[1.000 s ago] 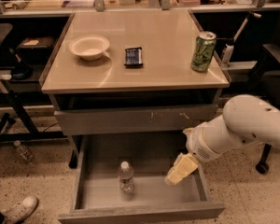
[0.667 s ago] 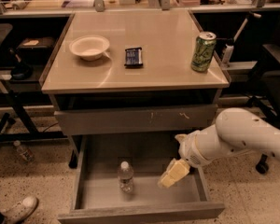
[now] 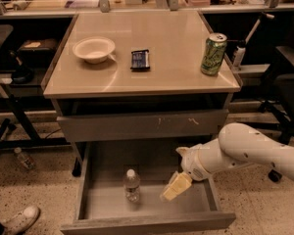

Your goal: Pick water bottle from middle drawer and place on counter

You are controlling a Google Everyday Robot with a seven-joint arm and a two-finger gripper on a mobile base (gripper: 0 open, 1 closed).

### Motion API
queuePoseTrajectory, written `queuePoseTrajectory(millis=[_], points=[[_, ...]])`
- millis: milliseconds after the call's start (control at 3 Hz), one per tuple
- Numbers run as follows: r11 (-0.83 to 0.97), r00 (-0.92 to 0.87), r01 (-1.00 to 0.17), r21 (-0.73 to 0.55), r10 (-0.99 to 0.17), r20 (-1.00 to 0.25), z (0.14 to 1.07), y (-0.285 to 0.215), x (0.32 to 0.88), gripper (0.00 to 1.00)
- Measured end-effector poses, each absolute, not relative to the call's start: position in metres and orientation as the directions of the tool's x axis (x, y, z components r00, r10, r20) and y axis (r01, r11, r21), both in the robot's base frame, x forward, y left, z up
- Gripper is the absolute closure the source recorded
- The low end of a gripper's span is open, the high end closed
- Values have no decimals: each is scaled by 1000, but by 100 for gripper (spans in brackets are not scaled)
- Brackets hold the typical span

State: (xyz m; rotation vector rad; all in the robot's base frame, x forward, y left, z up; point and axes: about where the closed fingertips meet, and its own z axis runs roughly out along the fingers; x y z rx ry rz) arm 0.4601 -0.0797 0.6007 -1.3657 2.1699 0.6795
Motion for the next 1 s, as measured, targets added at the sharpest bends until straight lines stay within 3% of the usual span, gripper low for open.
queuePoseTrajectory(millis=[333, 1000], points=[[373, -404, -906, 199, -626, -666, 568, -64, 455, 0], [302, -335, -933, 197, -524, -783, 501, -3, 496, 0]])
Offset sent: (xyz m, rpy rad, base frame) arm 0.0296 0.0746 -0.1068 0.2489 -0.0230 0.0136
